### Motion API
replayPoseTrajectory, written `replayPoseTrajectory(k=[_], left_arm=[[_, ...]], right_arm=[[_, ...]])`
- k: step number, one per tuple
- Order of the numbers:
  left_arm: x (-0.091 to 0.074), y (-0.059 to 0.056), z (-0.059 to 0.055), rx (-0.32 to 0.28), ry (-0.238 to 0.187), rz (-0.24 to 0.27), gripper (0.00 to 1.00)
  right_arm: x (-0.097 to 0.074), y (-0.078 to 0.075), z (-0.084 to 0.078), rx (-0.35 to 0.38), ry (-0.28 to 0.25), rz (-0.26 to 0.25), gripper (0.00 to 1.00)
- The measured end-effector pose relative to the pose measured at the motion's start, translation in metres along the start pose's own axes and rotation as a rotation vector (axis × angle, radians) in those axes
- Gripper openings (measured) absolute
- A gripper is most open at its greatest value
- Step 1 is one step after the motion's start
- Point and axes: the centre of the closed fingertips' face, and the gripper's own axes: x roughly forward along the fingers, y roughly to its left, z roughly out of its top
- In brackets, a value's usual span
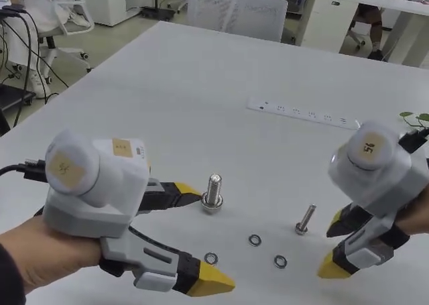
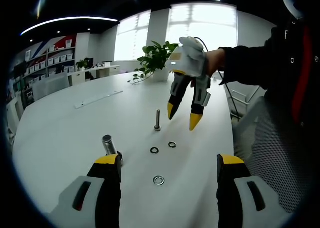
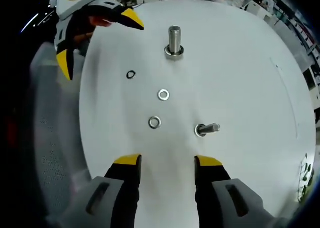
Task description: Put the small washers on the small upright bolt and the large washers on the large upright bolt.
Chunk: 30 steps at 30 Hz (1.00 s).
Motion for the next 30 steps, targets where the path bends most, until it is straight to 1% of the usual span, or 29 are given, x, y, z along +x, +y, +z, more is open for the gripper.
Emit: replayPoseTrajectory(k=[7, 14, 19, 25, 30], left_arm=[[-0.001, -0.001, 0.001, 0.004, -0.001, 0.001, 0.78], [-0.004, 0.000, 0.001, 0.004, -0.003, 0.009, 0.78], [-0.005, -0.001, 0.000, 0.004, -0.003, 0.013, 0.78], [-0.005, -0.002, 0.001, 0.007, -0.002, 0.011, 0.78], [-0.005, -0.003, 0.001, 0.008, 0.001, 0.008, 0.78]], right_arm=[[0.001, 0.025, 0.011, -0.026, -0.016, 0.040, 0.44], [0.003, 0.040, 0.028, -0.070, -0.033, 0.060, 0.43], [0.006, 0.051, 0.044, -0.117, -0.039, 0.075, 0.42], [0.010, 0.058, 0.066, -0.155, -0.064, 0.082, 0.39], [0.015, 0.064, 0.084, -0.209, -0.060, 0.080, 0.36]])
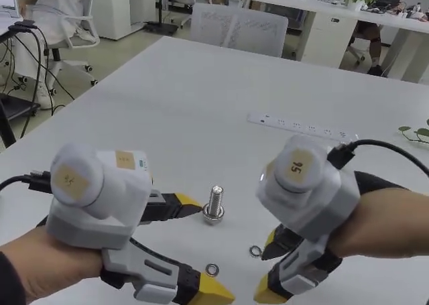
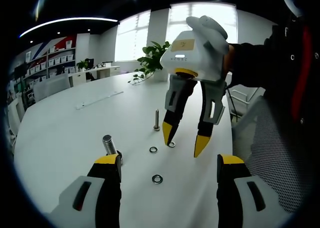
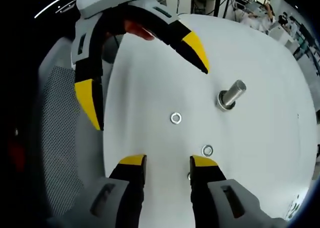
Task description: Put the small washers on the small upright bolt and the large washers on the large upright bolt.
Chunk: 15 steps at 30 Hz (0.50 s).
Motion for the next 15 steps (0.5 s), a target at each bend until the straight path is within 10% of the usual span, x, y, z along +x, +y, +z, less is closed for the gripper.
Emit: replayPoseTrajectory(k=[15], left_arm=[[-0.002, 0.002, 0.001, 0.001, -0.009, 0.005, 0.78]], right_arm=[[0.026, -0.006, 0.037, -0.081, 0.013, 0.010, 0.31]])
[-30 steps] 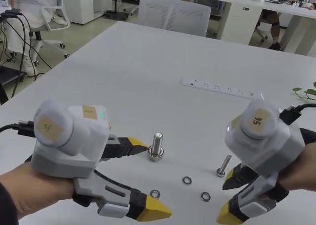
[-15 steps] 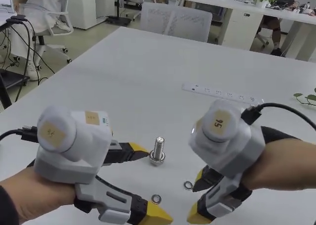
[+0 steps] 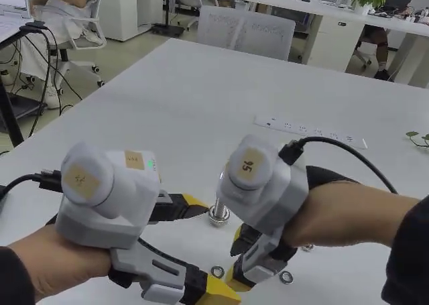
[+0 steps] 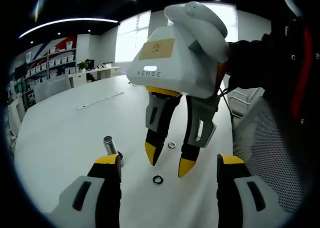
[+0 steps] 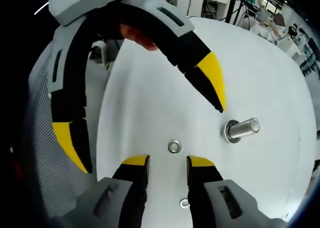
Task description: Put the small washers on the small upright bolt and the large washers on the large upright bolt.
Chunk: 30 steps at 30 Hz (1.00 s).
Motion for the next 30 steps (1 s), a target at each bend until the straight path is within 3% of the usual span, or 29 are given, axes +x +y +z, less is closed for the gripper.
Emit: replayPoseTrajectory(k=[12, 23, 26, 27, 30], left_arm=[[-0.001, 0.000, 0.001, -0.002, -0.002, 0.007, 0.78], [-0.002, 0.000, 0.000, -0.006, -0.004, 0.012, 0.78], [-0.001, -0.001, 0.000, -0.006, -0.004, 0.010, 0.78], [-0.001, -0.001, 0.000, -0.005, -0.004, 0.011, 0.78], [-0.002, -0.001, 0.001, -0.007, -0.007, 0.013, 0.78]], right_arm=[[0.018, -0.006, 0.002, -0.003, 0.009, 0.006, 0.26], [0.022, -0.009, 0.001, -0.016, 0.021, -0.005, 0.23], [0.022, -0.013, 0.000, -0.115, 0.044, -0.050, 0.19], [0.024, -0.008, 0.000, -0.083, 0.040, -0.034, 0.17], [0.023, -0.009, 0.000, -0.088, 0.044, -0.036, 0.17]])
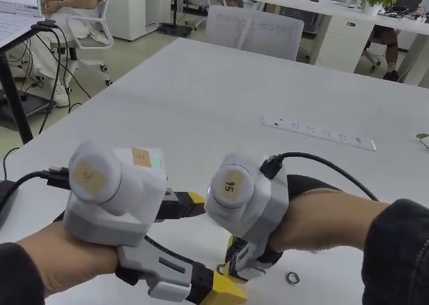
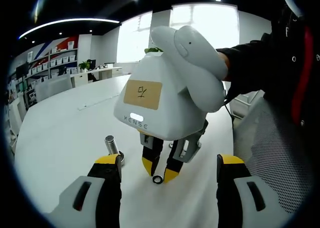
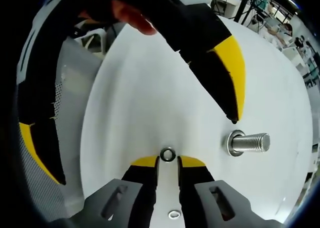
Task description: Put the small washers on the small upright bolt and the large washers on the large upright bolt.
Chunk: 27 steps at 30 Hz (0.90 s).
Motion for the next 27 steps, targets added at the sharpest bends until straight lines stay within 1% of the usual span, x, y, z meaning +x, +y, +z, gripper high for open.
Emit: replayPoseTrajectory(k=[11, 12, 13, 17, 23, 27], left_arm=[[-0.0007, 0.0009, 0.0010, 0.000, -0.005, 0.004, 0.78], [-0.0006, 0.0008, 0.0011, 0.000, -0.006, 0.003, 0.78], [-0.0006, 0.0006, 0.0010, 0.001, -0.005, 0.003, 0.78], [-0.0011, 0.0007, 0.0009, 0.001, -0.005, 0.004, 0.78], [-0.0019, 0.0010, 0.0010, -0.001, -0.006, 0.005, 0.78], [-0.0020, 0.0011, 0.0004, -0.001, -0.004, 0.005, 0.78]], right_arm=[[-0.0001, -0.0001, 0.0002, -0.024, 0.002, 0.003, 0.17], [0.0005, 0.0000, 0.0026, -0.035, -0.013, 0.000, 0.17], [0.0007, 0.0008, 0.0033, -0.028, -0.019, 0.004, 0.17], [0.0006, 0.0007, 0.0035, -0.033, -0.019, 0.006, 0.18], [0.0009, 0.0006, 0.0038, -0.032, -0.028, 0.008, 0.17], [0.0004, 0.0010, 0.0036, -0.043, -0.025, 0.004, 0.14]])
